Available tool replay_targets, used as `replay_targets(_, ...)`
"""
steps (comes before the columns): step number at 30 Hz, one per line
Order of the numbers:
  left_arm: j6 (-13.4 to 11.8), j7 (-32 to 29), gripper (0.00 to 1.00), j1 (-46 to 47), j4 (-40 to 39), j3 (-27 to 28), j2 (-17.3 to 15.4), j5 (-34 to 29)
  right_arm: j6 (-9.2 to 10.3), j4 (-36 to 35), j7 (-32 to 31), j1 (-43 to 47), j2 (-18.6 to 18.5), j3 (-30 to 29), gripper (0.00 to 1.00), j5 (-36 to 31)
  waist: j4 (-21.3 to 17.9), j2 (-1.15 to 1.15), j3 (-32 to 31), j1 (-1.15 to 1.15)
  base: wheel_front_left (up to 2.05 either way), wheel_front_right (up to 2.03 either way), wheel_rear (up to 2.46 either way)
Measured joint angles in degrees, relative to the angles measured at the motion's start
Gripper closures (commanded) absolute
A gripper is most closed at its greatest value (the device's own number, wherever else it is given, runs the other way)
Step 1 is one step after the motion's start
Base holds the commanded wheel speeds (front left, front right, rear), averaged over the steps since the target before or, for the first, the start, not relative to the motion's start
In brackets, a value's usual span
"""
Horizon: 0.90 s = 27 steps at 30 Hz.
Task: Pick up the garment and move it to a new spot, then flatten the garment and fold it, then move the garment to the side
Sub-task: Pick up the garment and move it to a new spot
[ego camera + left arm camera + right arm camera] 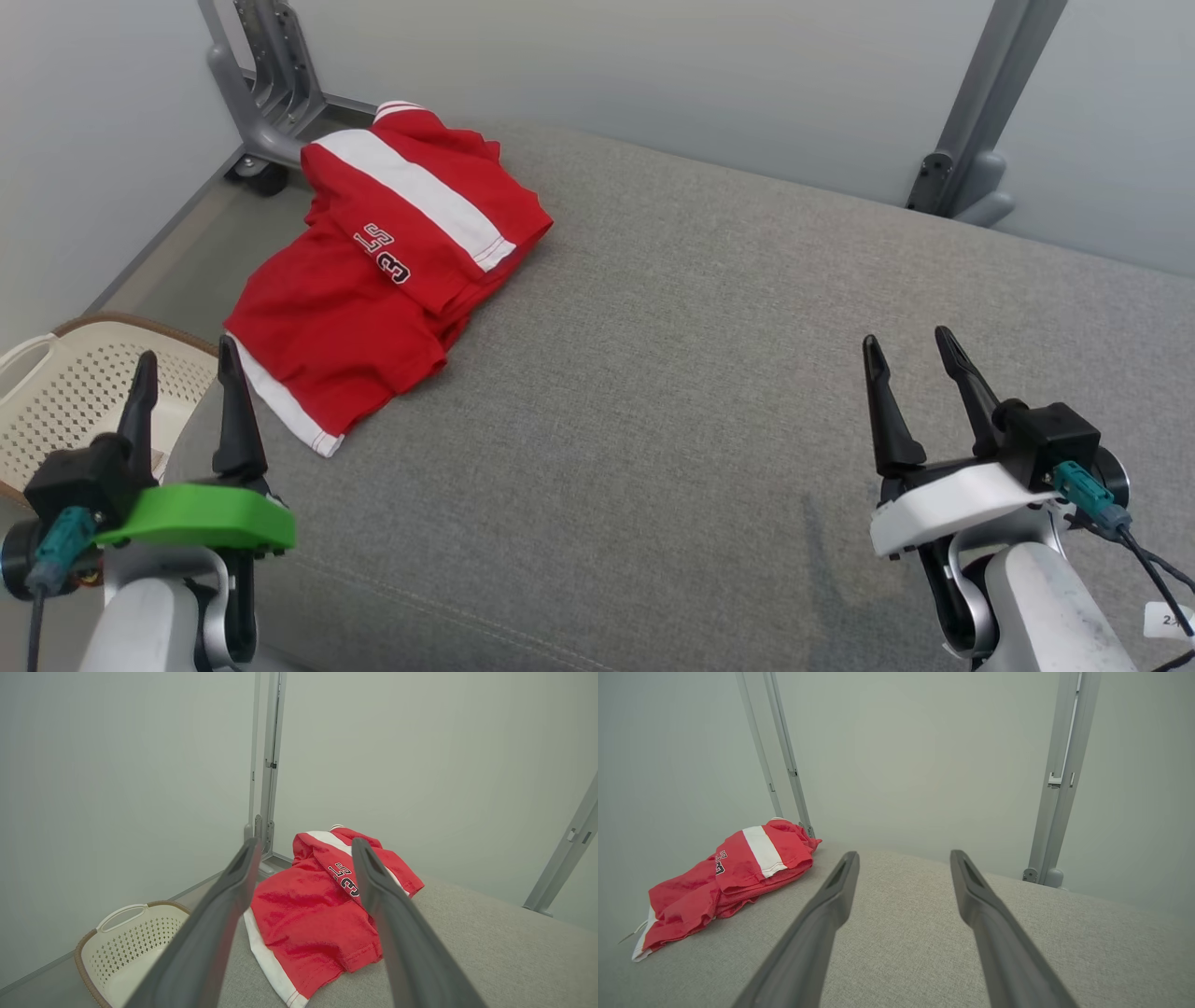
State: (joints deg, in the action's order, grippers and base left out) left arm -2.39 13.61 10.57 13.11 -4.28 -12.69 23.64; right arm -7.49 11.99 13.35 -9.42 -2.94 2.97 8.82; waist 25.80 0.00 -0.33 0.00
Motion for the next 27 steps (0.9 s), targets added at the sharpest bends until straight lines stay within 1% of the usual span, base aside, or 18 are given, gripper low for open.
replay_targets(2,-0.6,-0.3,0.0,1.3,-0.2,0.2,-0.3,0.1,0.0,-0.7,-0.2,-0.6,0.0,0.2,0.0,-0.5,-0.4,0.0,0.6,0.0,0.0,0.0,0.0)
replay_targets(4,-0.6,-0.3,0.0,3.3,-0.4,0.4,-0.5,0.4,0.0,-1.2,-0.6,-1.2,0.0,0.4,0.0,-0.7,-0.9,0.0,1.4,0.0,0.0,0.0,0.0)
replay_targets(7,-0.1,-0.9,0.0,7.0,0.3,0.4,-0.9,0.5,0.0,-2.1,-1.3,-2.6,-0.2,0.8,0.0,-1.4,-1.8,0.0,3.1,0.0,0.0,0.0,0.0)
replay_targets(10,0.7,-1.8,0.0,11.4,2.7,0.4,-1.6,1.1,0.0,-3.3,-2.2,-4.4,-0.6,1.6,0.0,-2.0,-3.0,0.0,5.4,0.0,0.0,0.0,0.0)
replay_targets(14,2.7,-4.1,0.0,17.2,8.5,0.3,-2.2,2.5,0.0,-4.7,-3.2,-6.6,-1.6,2.4,0.0,-2.4,-4.9,0.0,9.1,0.0,0.0,0.0,0.0)
replay_targets(19,5.4,-8.7,0.0,23.4,19.0,0.2,-2.5,5.7,0.0,-5.9,-4.0,-8.5,-2.3,2.8,0.0,-2.9,-7.6,0.0,14.0,0.0,0.0,0.0,0.0)
replay_targets(23,6.6,-12.7,0.0,26.9,28.1,0.9,-2.7,8.7,-0.01,-6.2,-4.2,-9.2,-2.7,3.2,0.0,-2.9,-9.9,0.0,17.6,0.0,0.0,0.0,0.0)
replay_targets(27,7.1,-13.0,0.0,30.2,35.1,2.2,-4.0,10.0,0.0,-6.8,-4.2,-10.0,-2.9,3.3,0.0,-3.0,-12.3,0.0,20.7,0.0,0.0,0.0,0.0)
